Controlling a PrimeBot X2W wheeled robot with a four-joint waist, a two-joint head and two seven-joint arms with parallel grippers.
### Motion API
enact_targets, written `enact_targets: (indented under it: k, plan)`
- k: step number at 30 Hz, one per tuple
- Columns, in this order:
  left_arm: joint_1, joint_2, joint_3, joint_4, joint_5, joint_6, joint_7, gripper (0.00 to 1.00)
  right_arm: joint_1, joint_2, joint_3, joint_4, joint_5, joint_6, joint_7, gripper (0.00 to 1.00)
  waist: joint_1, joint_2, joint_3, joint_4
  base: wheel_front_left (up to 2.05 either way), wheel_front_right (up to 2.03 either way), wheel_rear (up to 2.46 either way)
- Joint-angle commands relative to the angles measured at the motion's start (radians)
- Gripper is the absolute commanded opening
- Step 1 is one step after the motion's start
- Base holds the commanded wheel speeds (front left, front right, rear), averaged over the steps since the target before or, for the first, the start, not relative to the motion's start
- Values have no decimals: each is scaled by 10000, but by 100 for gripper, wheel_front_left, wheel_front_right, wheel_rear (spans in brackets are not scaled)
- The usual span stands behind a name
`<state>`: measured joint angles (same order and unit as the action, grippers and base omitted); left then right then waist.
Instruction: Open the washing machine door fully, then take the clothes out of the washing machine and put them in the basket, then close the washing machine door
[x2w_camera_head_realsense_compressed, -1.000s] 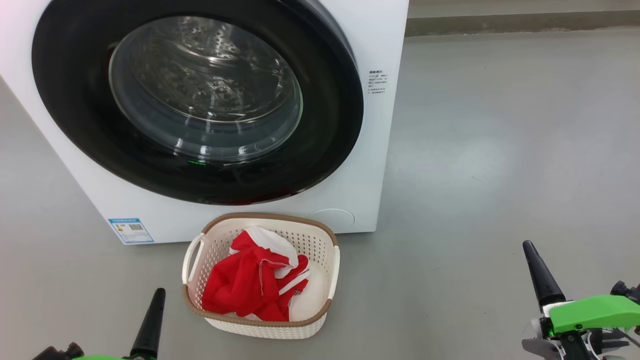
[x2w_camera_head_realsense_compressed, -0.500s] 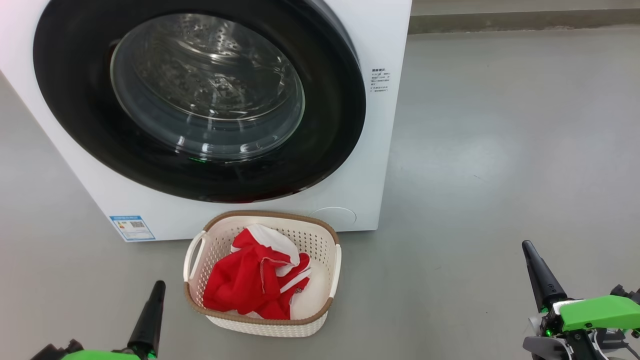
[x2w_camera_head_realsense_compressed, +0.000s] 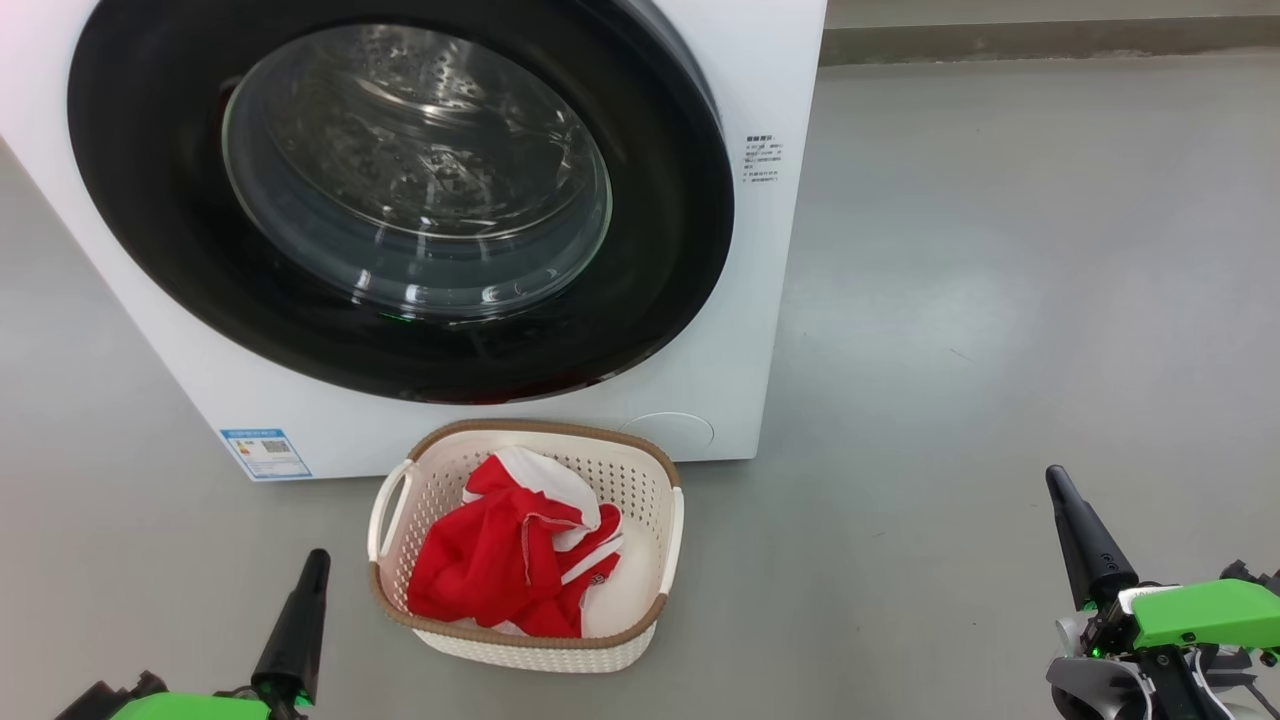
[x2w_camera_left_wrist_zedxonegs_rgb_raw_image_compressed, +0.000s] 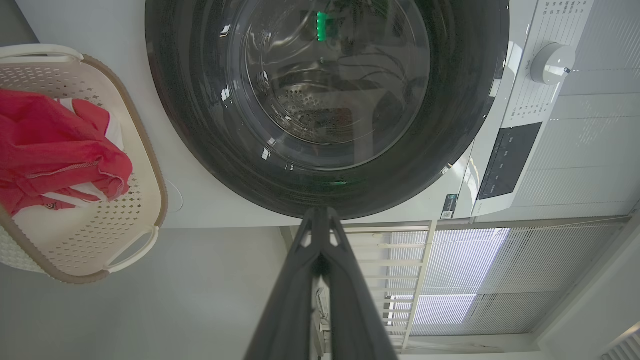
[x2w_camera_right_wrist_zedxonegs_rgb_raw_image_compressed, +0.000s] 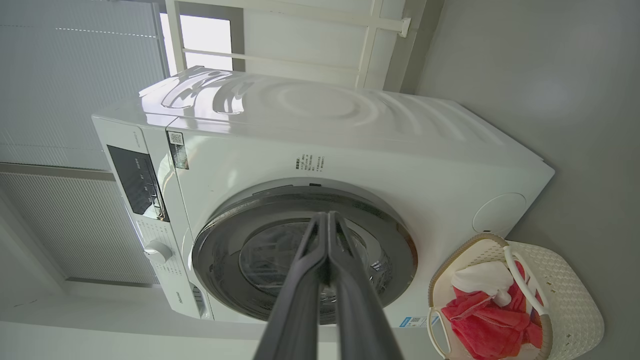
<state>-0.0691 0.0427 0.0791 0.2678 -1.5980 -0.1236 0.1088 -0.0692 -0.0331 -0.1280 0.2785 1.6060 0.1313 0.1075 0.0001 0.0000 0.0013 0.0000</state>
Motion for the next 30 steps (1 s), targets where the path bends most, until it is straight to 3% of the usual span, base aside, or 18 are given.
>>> enact_targets:
  k: [1, 30]
  plan:
    - [-439, 76, 362, -184, -94, -71, 54, 0, -435, -171, 129, -298, 16, -6, 65, 0, 0, 0, 0, 0, 0, 0, 0]
    - [-438, 76, 360, -185, -96, -71, 52, 0, -435, -171, 131, -298, 17, -6, 64, 0, 0, 0, 0, 0, 0, 0, 0]
